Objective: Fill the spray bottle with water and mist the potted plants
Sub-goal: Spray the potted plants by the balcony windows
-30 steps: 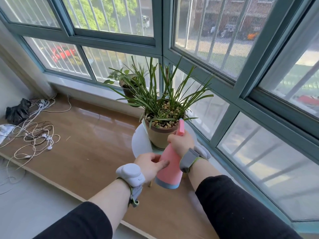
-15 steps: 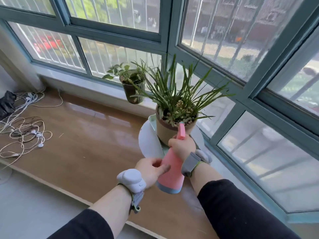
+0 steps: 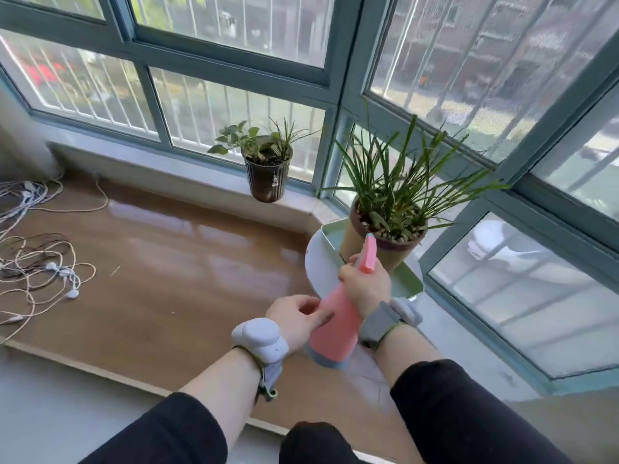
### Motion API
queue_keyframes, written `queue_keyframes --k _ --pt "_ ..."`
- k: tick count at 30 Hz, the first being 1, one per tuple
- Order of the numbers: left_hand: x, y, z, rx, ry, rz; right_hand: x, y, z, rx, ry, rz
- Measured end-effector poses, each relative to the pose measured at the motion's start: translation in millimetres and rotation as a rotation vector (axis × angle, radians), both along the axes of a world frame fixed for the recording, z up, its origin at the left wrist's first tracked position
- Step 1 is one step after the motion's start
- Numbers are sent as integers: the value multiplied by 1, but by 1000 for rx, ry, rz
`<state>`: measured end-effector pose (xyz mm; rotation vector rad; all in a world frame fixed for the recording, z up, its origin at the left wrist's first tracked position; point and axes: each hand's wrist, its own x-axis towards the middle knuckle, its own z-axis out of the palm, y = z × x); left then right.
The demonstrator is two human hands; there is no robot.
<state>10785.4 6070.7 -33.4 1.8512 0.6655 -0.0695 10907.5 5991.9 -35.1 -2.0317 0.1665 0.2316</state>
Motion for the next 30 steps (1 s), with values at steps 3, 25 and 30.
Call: queue_keyframes --k 3,25,30 --pt "-8 19 5 -2 -28 42 -11 20 10 34 -49 -12" --pt "126 248 -9 2 154 0 108 227 54 -6 -13 -223" --pt "174 283 18 24 199 -52 138 266 88 58 -93 -363"
